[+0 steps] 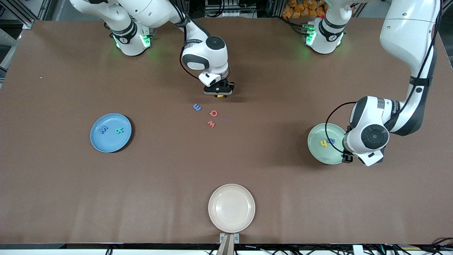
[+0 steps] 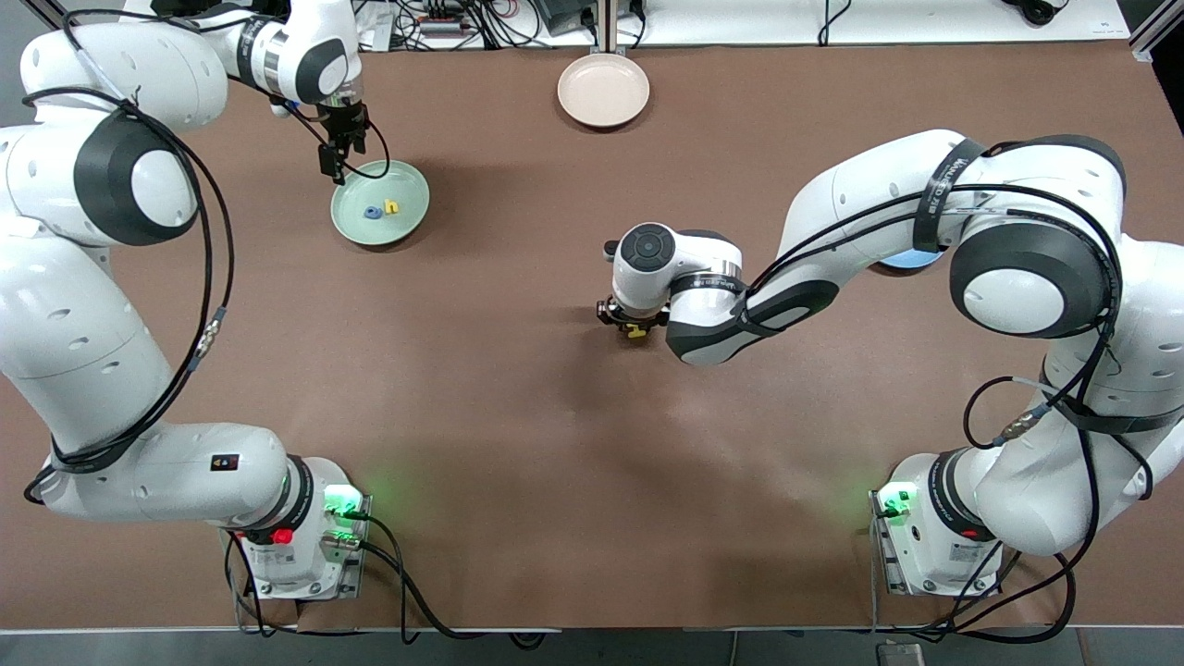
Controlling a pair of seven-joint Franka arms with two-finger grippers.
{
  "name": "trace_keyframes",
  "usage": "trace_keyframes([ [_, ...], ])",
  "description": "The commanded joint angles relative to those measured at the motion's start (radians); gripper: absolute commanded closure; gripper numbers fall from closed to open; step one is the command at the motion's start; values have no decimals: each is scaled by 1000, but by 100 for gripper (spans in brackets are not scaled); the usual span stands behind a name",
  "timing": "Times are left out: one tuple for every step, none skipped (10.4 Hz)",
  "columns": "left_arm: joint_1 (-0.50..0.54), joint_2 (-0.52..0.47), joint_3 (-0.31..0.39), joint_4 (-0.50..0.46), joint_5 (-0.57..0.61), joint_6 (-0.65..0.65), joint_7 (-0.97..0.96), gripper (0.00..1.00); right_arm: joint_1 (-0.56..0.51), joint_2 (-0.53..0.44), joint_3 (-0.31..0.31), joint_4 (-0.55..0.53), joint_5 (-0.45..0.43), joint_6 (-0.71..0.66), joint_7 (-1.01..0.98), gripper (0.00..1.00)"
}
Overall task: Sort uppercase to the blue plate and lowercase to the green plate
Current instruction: 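Release the a onto the green plate while the right gripper grasps the H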
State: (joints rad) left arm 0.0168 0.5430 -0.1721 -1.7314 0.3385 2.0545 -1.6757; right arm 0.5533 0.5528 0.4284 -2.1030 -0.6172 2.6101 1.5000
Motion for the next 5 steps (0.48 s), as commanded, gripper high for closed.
trace_keyframes([
  [-3, 9, -6, 29, 34, 10, -7, 0, 7, 16, -8, 11, -22, 7, -3, 51],
  [-3, 9, -9, 33, 34, 15, -7, 0, 7, 16, -8, 9, -22, 7, -3, 53],
  [-5, 8, -12, 35, 33, 15, -7, 0, 7, 16, -8, 9, -22, 7, -4, 53],
  [-3, 6, -14, 35, 31, 15, -9, 0, 7, 16, -8, 9, -22, 7, -4, 54],
  [-5, 6, -15, 39, 28, 15, -9, 0, 7, 16, -8, 9, -22, 7, -4, 55],
])
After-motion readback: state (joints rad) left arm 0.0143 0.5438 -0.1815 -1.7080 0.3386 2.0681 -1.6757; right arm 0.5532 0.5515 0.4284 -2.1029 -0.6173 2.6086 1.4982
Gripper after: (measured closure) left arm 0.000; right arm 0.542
